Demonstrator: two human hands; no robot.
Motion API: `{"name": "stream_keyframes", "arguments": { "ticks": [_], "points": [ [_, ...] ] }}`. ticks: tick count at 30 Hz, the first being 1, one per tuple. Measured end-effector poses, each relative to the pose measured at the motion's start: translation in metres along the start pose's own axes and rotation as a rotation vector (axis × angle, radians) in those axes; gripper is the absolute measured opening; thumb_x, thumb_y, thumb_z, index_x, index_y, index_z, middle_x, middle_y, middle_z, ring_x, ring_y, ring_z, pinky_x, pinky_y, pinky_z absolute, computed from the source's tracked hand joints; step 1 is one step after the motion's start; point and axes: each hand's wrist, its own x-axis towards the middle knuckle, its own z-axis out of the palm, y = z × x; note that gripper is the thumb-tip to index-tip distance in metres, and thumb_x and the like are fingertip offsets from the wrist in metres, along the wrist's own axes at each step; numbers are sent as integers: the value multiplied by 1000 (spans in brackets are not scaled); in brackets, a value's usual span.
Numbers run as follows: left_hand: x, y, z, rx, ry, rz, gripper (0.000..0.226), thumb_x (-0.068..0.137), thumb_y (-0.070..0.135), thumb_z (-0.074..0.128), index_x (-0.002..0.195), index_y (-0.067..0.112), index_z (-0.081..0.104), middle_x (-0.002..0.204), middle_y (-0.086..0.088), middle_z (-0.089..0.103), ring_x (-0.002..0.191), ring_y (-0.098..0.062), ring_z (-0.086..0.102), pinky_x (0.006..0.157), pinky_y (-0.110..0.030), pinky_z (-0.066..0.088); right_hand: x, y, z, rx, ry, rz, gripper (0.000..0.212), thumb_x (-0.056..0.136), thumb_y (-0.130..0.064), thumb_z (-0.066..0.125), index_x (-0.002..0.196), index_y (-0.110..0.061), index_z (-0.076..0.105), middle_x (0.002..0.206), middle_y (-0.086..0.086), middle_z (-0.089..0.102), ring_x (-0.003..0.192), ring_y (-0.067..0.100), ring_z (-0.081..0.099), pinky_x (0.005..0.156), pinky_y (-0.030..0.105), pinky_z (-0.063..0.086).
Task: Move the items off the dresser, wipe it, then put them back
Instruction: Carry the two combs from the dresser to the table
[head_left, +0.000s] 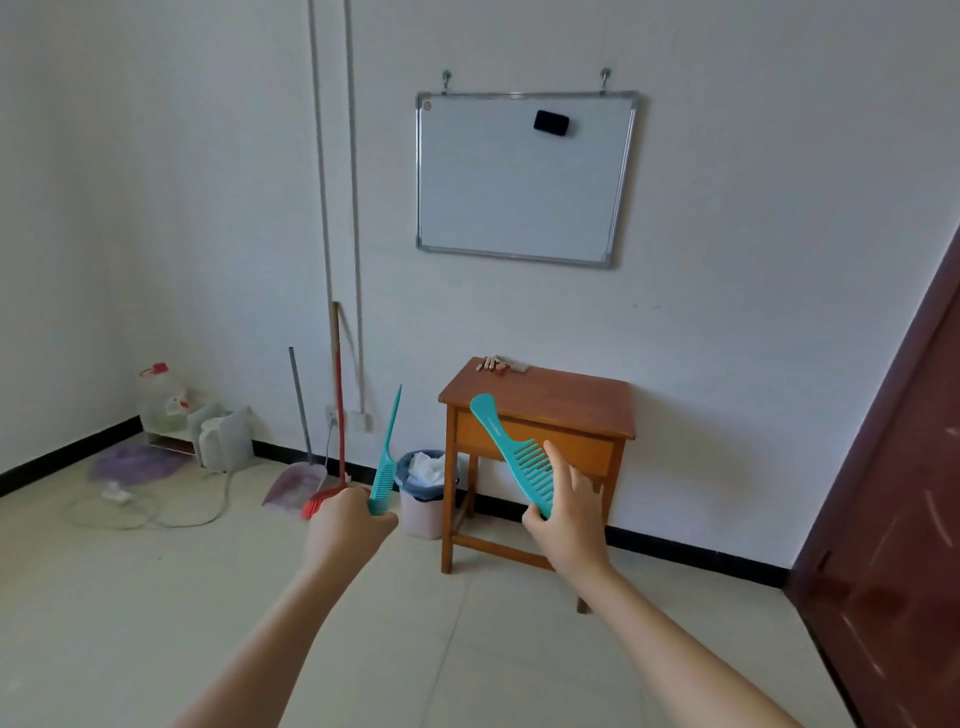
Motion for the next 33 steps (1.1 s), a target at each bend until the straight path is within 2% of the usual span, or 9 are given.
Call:
{"name": "stream_keyframes", "arguments": {
  "ticks": [3, 5, 7, 11, 18, 24, 27, 31, 33],
  "points": [
    [34, 7, 6, -1, 13, 10, 15, 83, 22, 60, 84, 7, 62, 71, -1, 61, 60, -13, 59, 49, -21, 44, 39, 10, 10, -19, 20, -11, 74, 83, -12, 63, 144, -20, 21, 126, 5, 47, 113, 16, 43, 81, 18, 34],
    [62, 17, 8, 36, 31, 18, 18, 84, 25, 60, 81, 7, 60, 72, -1, 59, 57, -12, 53, 44, -18, 35, 69, 21, 18, -15, 37, -11, 74, 83, -12, 63, 144, -20, 21, 125, 5, 47, 111, 16, 43, 83, 21, 40],
    [94, 29, 11, 67, 33, 19, 20, 85, 28, 60, 84, 8, 59, 85, -5, 65, 59, -13, 51, 42, -17, 31, 100, 34, 29, -11, 52, -13, 75, 83, -12, 64, 144, -19, 22, 124, 7, 48, 109, 16, 44, 85, 27, 47],
    [162, 54, 22, 105, 4, 23, 16, 86, 24, 58, 91, 8, 56, 106, -9, 66, 67, -15, 55, 42, -16, 34, 166, 63, 56, -31, 54, -25, 73, 83, -15, 64, 143, -19, 22, 125, 7, 48, 108, 16, 46, 79, 24, 49],
    [276, 80, 68, 130, -47, 7, 16, 87, 26, 57, 90, 10, 54, 105, -8, 66, 67, -13, 56, 40, -13, 31, 261, 115, 108, -55, -6, -23, 73, 84, -18, 63, 144, -20, 20, 129, 5, 46, 112, 15, 44, 81, 18, 43],
    [361, 63, 127, 133, -146, -50, 26, 87, 26, 56, 105, 7, 55, 117, -7, 63, 87, -21, 66, 44, -14, 38, 312, 156, 162, -139, -113, -6, 75, 85, -21, 63, 144, -22, 18, 132, 4, 44, 112, 13, 44, 80, 16, 43],
    [414, 59, 152, 123, -195, -23, 22, 87, 26, 56, 100, 9, 53, 119, -7, 62, 84, -20, 65, 48, -13, 43, 348, 172, 188, -171, -122, 40, 74, 85, -20, 62, 144, -21, 19, 132, 3, 44, 112, 13, 44, 81, 17, 36],
    [489, 63, 174, 107, -248, 38, 18, 89, 27, 55, 90, 13, 45, 122, -8, 61, 82, -18, 61, 47, -12, 40, 405, 186, 223, -232, -100, 103, 74, 83, -19, 64, 144, -19, 21, 129, 4, 48, 110, 15, 46, 83, 23, 39],
    [528, 67, 183, 120, -284, 71, 19, 89, 29, 55, 89, 13, 45, 118, -8, 62, 73, -14, 57, 49, -12, 41, 434, 189, 237, -258, -91, 147, 74, 84, -20, 63, 144, -20, 20, 128, 3, 48, 111, 15, 46, 83, 24, 38]
  ]
}}
